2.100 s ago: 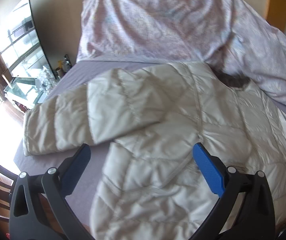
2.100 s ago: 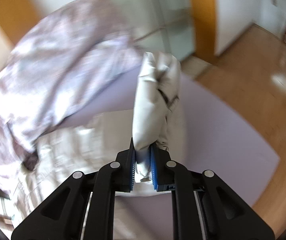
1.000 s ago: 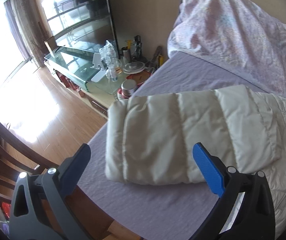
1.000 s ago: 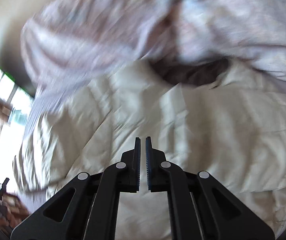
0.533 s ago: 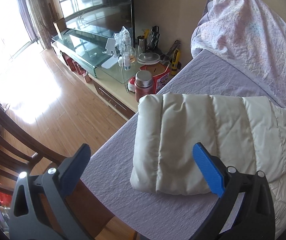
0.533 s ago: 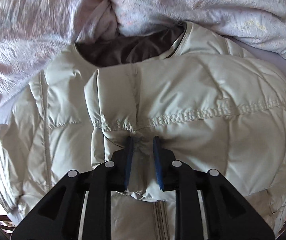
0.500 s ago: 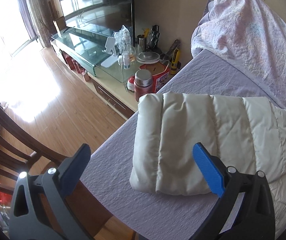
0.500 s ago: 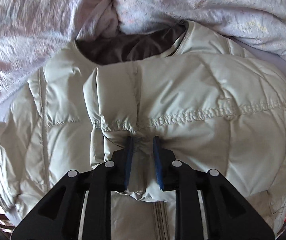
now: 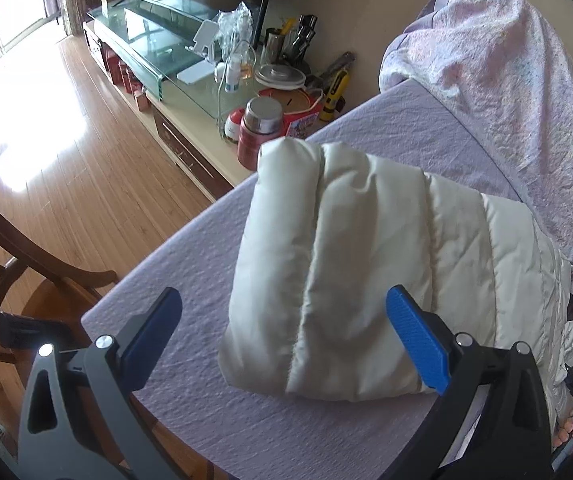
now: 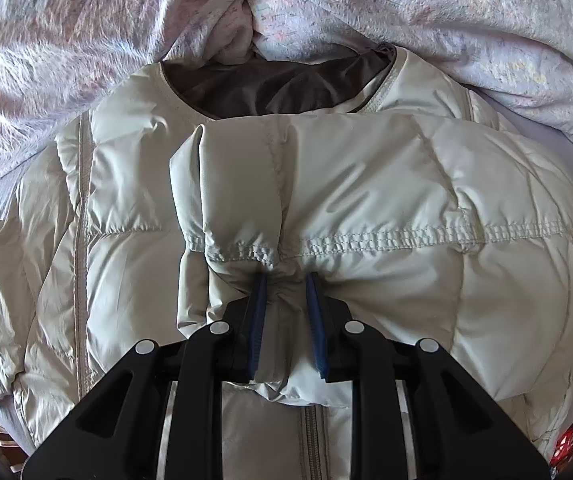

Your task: Fold large clothes

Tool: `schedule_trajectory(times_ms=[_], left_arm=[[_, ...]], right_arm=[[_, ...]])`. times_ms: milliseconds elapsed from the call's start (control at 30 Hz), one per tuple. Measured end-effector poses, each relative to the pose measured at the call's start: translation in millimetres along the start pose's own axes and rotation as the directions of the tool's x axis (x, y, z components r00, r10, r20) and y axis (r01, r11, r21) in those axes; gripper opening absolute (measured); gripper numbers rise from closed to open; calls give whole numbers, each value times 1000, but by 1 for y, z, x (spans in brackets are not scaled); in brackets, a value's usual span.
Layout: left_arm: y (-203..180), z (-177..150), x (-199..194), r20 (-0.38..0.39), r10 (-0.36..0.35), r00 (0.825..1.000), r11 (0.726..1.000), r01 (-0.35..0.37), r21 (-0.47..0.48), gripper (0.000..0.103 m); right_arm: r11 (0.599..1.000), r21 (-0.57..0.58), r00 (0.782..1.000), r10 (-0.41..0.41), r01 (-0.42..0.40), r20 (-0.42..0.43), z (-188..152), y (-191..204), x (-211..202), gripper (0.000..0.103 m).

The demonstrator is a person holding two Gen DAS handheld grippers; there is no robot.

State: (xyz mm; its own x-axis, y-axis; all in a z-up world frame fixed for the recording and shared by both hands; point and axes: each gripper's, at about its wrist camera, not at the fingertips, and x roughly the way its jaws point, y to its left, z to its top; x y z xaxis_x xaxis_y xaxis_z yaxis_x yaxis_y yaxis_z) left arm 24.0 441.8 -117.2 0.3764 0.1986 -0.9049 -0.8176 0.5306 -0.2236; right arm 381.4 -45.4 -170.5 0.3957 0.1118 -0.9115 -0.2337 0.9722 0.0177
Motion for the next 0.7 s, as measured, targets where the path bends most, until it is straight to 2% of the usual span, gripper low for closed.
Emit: schedule_trajectory(times_ms=[133, 300, 367, 700], left_arm=[[-3, -3, 5, -16, -21, 1000, 1000, 21, 0, 101], [-8, -2, 9, -25, -21, 999, 1000, 21, 5, 94], [-12, -1, 8, -25, -25, 999, 1000, 25, 13, 84], [-19, 0, 7, -17, -18, 1000, 1000, 18, -3, 56]], right_arm=[[1000, -1, 1000, -3, 3, 4, 1, 0, 0, 22], [1000, 9, 1000, 1, -1, 10, 0, -1, -1, 22], [1000, 14, 1000, 4, -4, 12, 0, -1, -1, 22], [1000, 24, 1000, 19, -19, 23, -4, -3, -3, 22]])
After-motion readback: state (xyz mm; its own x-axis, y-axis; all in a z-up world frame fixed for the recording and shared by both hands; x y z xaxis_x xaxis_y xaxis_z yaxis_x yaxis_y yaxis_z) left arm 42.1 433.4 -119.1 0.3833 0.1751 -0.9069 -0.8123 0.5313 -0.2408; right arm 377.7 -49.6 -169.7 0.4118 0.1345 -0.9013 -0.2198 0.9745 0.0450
